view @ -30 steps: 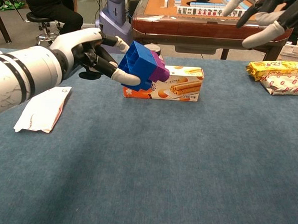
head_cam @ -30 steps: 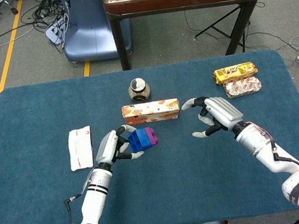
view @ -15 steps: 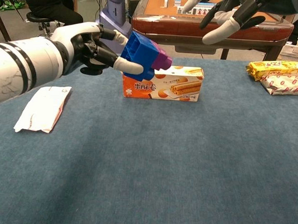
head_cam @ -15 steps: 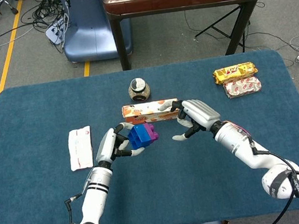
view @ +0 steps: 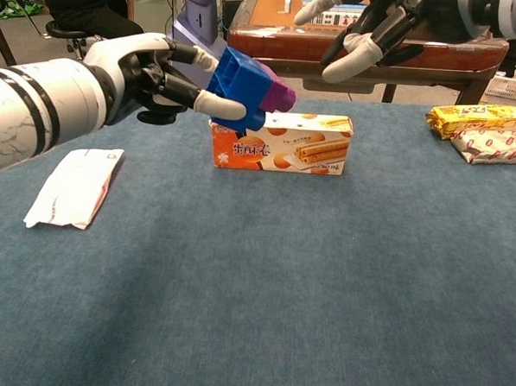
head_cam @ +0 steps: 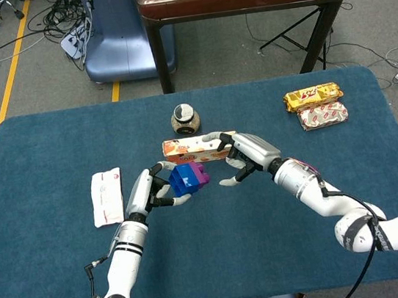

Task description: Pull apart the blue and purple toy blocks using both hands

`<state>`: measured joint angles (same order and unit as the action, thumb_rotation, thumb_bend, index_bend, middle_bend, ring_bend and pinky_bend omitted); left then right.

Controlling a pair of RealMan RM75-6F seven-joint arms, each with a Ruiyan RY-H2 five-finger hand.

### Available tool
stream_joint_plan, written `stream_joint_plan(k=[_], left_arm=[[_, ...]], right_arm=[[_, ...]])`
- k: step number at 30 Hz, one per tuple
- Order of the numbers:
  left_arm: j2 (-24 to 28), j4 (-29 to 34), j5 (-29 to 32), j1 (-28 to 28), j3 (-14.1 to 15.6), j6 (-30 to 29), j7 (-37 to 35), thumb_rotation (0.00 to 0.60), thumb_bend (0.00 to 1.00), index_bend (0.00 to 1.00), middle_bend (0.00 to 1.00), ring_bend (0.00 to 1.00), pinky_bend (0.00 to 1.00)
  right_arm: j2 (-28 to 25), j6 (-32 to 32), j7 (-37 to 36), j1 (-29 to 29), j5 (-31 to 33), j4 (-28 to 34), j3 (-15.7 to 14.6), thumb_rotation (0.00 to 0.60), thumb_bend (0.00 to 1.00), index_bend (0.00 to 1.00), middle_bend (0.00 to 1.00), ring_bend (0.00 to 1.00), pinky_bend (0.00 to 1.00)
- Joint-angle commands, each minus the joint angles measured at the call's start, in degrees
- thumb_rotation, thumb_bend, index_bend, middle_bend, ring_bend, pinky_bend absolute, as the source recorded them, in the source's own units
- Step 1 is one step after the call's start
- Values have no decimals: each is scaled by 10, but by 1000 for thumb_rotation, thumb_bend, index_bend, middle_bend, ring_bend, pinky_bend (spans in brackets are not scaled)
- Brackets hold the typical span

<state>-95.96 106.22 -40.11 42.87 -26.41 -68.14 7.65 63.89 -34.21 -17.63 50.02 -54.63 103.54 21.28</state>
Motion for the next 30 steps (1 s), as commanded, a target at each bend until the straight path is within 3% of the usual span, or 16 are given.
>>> stream_joint_plan(k=[1,7,30], left_arm=[[0,0,-2,0,1,-1,-1,600,60,674,1000,978,1000],[-2,-2,-6,0,5,-3,-2,600,60,674,1000,979,1000],[10,15,-7,-4,10,0,-7,600,60,674,1000,979,1000]], right_arm=[[7,7,-9,5,0,-9,1,600,0,152,1000,1000,1000],[20,19,-31,12,9,-26,4,600,0,98,1000,1000,1000],[59,103,-117,27,-14,-82,22,600,0,77,1000,1000,1000]])
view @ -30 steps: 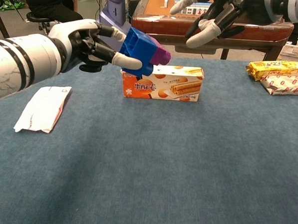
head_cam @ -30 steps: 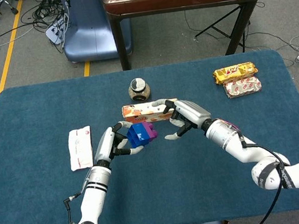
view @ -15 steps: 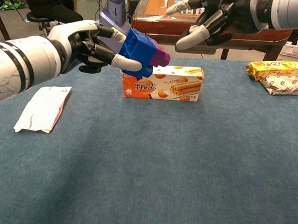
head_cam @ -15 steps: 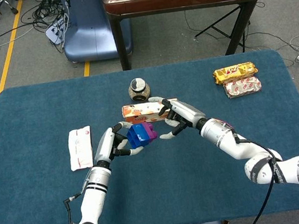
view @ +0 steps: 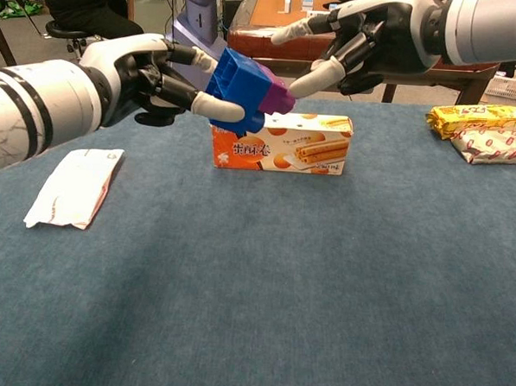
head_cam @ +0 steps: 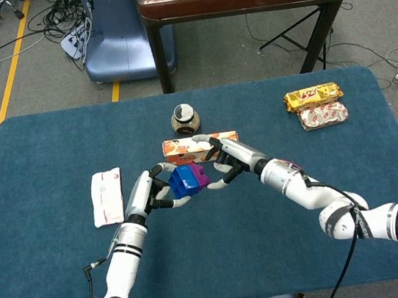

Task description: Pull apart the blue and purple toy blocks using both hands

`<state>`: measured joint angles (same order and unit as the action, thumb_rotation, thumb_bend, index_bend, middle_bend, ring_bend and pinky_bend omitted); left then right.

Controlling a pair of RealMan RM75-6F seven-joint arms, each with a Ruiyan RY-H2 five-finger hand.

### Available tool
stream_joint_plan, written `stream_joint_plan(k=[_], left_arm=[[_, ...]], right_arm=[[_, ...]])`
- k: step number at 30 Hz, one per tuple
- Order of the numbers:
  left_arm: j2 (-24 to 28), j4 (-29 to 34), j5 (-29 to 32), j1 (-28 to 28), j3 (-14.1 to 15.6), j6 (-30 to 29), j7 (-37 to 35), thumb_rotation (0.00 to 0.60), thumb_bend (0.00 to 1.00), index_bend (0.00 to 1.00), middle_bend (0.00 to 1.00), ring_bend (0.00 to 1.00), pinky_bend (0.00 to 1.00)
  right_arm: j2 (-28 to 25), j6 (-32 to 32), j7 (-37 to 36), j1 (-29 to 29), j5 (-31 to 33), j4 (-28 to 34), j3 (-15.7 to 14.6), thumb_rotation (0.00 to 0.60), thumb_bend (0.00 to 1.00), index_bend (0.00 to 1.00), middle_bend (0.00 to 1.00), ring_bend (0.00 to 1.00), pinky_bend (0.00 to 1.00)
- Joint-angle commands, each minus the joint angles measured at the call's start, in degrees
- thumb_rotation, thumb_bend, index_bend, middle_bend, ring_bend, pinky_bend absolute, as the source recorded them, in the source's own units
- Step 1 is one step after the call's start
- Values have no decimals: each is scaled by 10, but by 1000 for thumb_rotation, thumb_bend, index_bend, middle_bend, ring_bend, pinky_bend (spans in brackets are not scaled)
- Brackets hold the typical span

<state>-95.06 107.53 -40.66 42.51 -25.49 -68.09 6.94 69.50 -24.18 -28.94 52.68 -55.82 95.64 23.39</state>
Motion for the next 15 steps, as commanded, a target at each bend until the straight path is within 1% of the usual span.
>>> stream_joint_plan(k=[1,10,15], left_arm=[[1,3,-2,0,1,0,0,600,60,674,1000,979,1000],[-1,8,-6,2,7,-2,2,600,60,674,1000,978,1000],[-3,6,-5,3,7,-2,2,600,60,674,1000,979,1000]], right_arm=[[4,3,-5,0,-3,-4,1,600,0,77,1000,1000,1000],[12,17,-26,-2,-16,-10,6,600,0,78,1000,1000,1000],[16,28,-35,-2,-25,-15,9,600,0,115,1000,1000,1000]])
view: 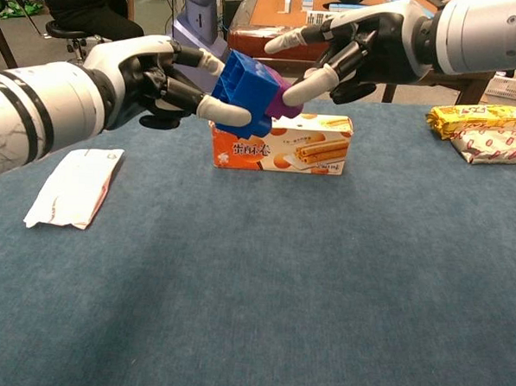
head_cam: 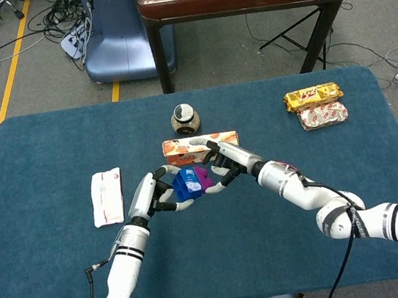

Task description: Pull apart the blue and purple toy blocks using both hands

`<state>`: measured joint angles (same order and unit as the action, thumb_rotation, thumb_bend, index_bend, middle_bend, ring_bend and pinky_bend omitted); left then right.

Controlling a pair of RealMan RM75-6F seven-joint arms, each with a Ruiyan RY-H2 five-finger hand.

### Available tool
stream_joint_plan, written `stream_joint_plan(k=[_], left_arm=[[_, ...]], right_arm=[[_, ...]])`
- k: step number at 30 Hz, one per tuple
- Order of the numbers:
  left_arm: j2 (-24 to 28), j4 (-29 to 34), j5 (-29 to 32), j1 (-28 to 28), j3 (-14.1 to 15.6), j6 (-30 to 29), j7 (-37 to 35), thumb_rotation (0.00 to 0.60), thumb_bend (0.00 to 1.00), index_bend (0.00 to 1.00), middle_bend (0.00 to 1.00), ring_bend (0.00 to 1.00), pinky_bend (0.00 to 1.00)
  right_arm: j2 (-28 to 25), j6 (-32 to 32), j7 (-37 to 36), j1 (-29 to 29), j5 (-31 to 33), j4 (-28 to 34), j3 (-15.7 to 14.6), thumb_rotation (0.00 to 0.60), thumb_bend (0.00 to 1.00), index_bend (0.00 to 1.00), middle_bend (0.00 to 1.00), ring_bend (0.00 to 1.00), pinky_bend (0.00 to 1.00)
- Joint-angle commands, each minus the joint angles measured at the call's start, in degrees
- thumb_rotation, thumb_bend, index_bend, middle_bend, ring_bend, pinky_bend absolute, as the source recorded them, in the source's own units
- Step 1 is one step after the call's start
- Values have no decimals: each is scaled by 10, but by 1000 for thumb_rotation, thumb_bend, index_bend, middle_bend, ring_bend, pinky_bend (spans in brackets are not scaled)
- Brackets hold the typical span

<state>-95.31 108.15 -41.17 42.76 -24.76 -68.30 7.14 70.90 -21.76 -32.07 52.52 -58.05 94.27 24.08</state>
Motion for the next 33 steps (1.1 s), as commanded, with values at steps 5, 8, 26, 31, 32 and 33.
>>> stream_joint_plan(k=[5,8,26,31,32,33], left_arm=[[0,-3,0,-1,1,0,-3,600,60,674,1000,979,1000],[1,-2,2,-4,0,0,-8,600,60,674,1000,979,1000],[9,1,9,-9,-1,10,-23,600,60,674,1000,978,1000],[9,0,7,-9,0,10,-25,600,60,673,1000,979,1000],[9,0,7,-10,0,10,-25,600,60,674,1000,979,1000],[9,0,7,-10,0,9,-26,600,60,674,1000,979,1000]], right_arm=[[7,7,-12,-1,-11,-6,4,600,0,185,1000,1000,1000],[10,7,-14,-1,-14,-10,4,600,0,245,1000,1000,1000],[21,12,-30,-2,-19,-19,5,600,0,532,1000,1000,1000],[23,13,-33,-3,-22,-21,6,600,0,564,1000,1000,1000],[23,13,-34,-4,-23,-21,6,600,2,572,1000,1000,1000],[24,13,-34,-4,-24,-22,6,600,5,579,1000,1000,1000]])
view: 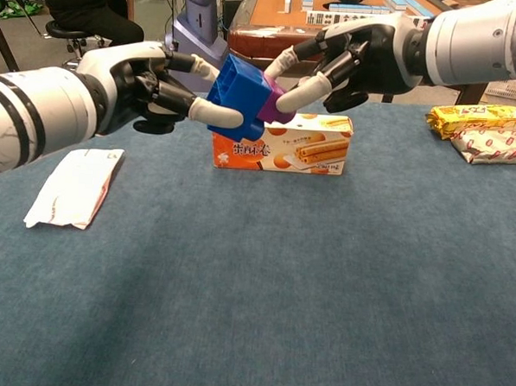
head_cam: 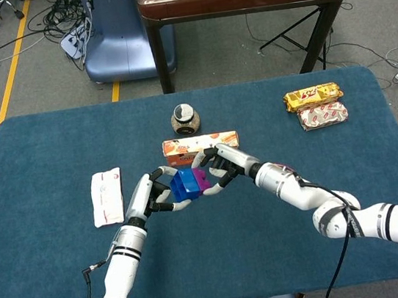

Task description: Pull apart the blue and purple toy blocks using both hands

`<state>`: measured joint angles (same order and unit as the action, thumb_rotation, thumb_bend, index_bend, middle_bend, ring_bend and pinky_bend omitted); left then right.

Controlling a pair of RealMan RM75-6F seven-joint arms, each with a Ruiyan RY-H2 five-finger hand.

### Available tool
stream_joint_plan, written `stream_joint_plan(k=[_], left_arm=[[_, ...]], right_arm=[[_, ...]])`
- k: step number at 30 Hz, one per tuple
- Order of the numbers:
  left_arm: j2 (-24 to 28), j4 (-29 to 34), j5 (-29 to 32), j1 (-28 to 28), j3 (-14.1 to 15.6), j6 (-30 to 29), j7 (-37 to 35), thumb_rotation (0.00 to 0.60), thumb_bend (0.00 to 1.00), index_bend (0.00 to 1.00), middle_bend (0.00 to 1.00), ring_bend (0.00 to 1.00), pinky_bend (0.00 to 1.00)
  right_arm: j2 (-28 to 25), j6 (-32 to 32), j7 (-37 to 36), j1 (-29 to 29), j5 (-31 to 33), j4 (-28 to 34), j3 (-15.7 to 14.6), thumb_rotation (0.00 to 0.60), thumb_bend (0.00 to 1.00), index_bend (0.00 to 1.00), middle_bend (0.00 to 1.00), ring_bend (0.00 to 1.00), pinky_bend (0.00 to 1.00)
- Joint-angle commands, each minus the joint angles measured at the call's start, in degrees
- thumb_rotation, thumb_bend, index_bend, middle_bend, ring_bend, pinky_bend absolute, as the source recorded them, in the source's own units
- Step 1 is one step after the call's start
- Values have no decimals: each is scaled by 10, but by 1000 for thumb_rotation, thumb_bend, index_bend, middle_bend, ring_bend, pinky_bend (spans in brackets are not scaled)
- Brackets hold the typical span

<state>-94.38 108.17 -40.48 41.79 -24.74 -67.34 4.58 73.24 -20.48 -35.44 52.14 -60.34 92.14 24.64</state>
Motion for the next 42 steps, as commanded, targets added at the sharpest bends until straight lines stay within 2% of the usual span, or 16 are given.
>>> stream_joint_plan(k=[1,30,35,42], left_arm=[[0,-1,-1,0,0,0,-1,600,60,674,1000,979,1000],[11,-5,12,-5,-7,6,-15,600,60,674,1000,979,1000],[19,-8,19,-11,2,12,-16,600,60,674,1000,978,1000],[33,-26,31,-17,33,41,-5,600,60,669,1000,978,1000]], right_arm=[[1,-1,-1,-1,-1,-1,1,600,7,583,1000,1000,1000],[-15,3,-38,-37,-44,-6,2,600,52,621,1000,1000,1000],[-23,0,-33,-47,-61,-9,-9,600,52,622,1000,1000,1000],[-24,-21,28,-48,-92,-25,-52,600,52,622,1000,1000,1000]])
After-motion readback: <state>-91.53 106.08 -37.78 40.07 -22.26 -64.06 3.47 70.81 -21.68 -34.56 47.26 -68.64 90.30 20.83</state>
